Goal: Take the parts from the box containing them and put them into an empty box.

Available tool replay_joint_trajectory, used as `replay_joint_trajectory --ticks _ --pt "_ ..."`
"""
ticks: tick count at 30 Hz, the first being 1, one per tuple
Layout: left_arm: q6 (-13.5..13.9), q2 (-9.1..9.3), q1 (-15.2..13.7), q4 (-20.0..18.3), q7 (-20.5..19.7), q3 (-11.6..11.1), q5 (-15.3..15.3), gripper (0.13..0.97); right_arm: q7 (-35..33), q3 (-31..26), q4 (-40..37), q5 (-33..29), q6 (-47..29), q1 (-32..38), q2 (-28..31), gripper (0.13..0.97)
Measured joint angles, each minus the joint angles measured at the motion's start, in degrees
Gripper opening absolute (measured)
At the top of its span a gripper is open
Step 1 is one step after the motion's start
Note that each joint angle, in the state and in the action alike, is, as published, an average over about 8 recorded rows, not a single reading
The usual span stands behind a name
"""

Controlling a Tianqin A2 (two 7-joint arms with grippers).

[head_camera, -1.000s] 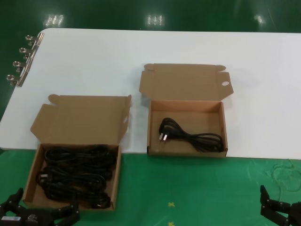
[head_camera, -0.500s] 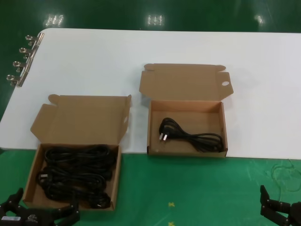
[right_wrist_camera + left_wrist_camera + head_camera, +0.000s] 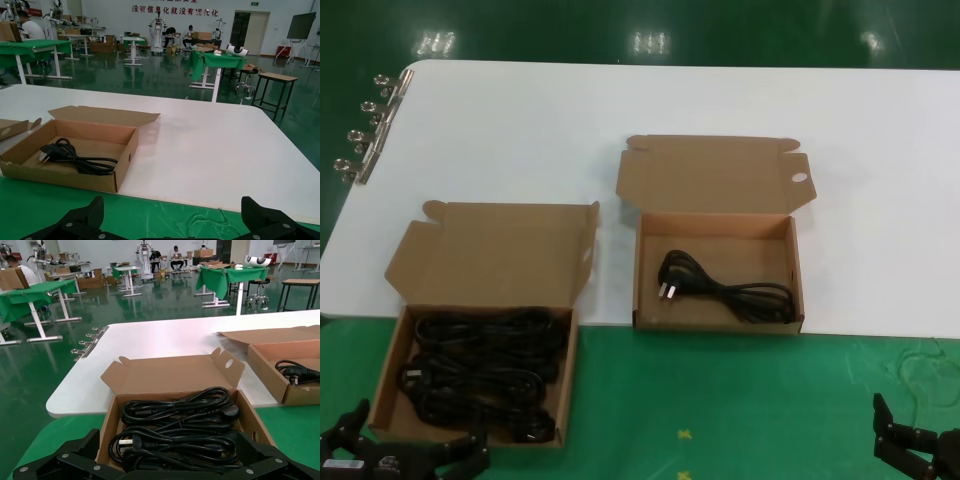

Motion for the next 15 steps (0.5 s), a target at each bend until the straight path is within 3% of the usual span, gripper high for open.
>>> replay_joint_trajectory --ticks 15 --pt "0.0 0.0 0.0 0.0 0.0 0.0 0.0 0.966 0.0 0.0 0.0 0.0 0.0 0.0 0.0 0.966"
